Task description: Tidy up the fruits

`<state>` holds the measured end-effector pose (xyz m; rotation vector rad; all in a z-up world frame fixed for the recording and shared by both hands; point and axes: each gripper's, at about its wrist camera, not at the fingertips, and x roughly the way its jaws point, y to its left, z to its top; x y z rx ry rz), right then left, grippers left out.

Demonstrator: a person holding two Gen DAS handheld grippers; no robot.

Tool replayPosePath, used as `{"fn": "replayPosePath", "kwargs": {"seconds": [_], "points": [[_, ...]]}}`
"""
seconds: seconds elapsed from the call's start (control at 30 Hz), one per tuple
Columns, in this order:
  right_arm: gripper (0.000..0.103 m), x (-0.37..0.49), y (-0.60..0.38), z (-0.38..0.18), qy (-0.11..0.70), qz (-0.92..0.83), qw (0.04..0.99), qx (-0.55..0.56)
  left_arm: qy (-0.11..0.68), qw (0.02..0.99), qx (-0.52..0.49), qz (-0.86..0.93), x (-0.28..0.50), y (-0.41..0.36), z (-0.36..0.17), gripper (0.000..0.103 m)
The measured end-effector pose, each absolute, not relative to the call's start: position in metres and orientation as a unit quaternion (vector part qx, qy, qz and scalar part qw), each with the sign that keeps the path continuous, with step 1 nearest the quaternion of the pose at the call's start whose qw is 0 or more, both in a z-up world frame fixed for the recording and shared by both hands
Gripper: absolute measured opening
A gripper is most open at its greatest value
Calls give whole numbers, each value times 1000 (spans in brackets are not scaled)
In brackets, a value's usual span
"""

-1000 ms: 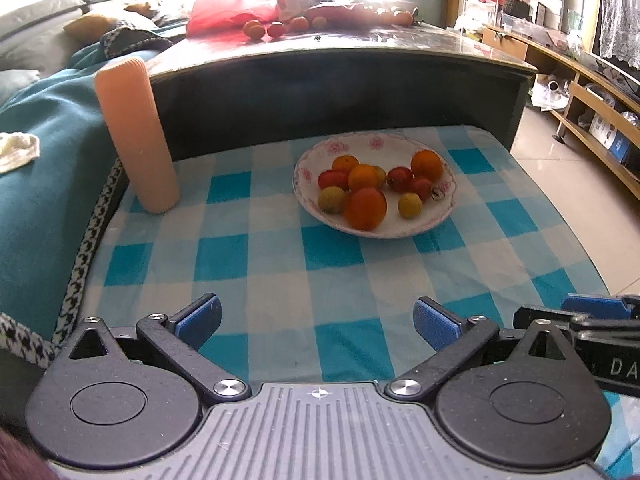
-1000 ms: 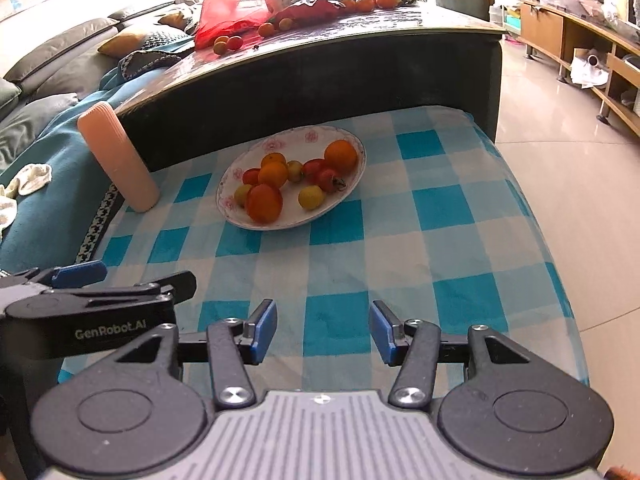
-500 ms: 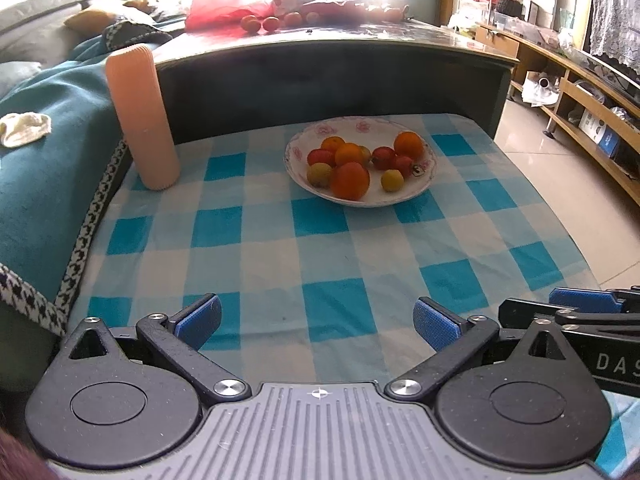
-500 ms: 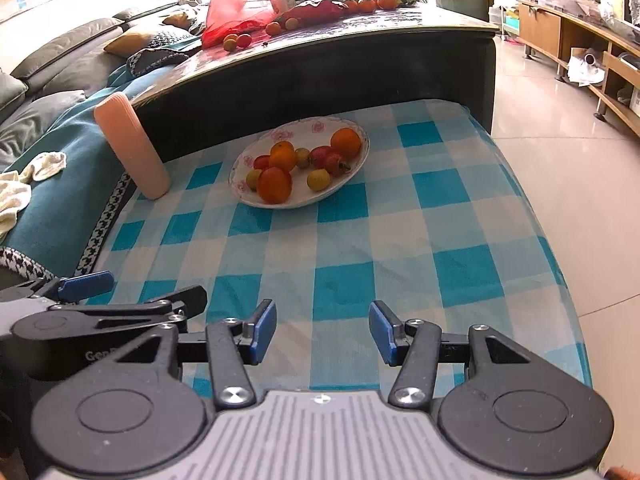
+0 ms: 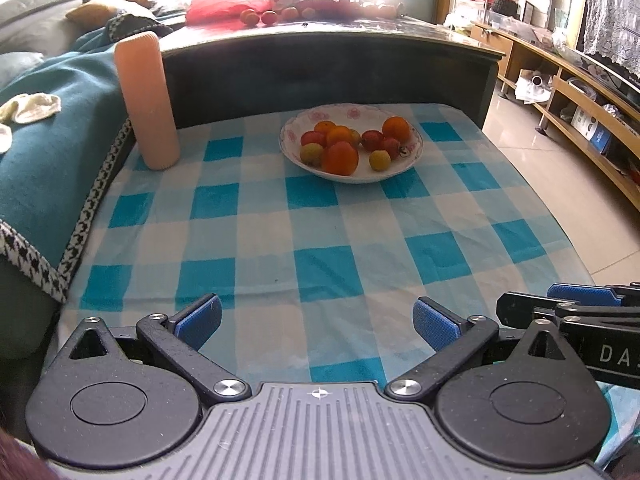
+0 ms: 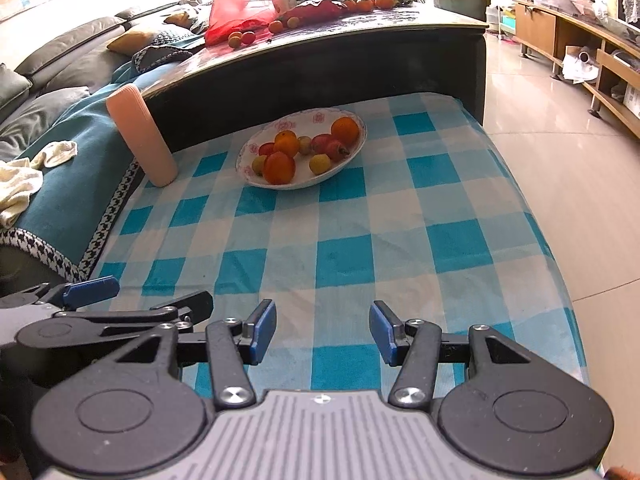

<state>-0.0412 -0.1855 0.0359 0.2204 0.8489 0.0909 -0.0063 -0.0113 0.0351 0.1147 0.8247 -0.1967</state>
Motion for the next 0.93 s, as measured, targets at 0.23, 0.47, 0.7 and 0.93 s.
{"fn": "replayPosePath", "kwargs": {"seconds": [0.23, 0.47, 0.7, 0.93], "points": [[65, -49, -185, 35, 412, 43, 904, 108, 398, 911, 54, -93, -11, -10, 34, 103], [65, -53, -182, 33, 418, 41, 902, 104, 400, 910, 56, -93, -16, -10, 32, 103], [65, -57, -181, 32, 419, 42, 901, 102, 398, 911, 55, -92, -19, -8, 31, 103], [65, -57, -179, 32, 419, 44, 901, 101, 391, 915, 59, -84, -22, -9, 32, 103]]}}
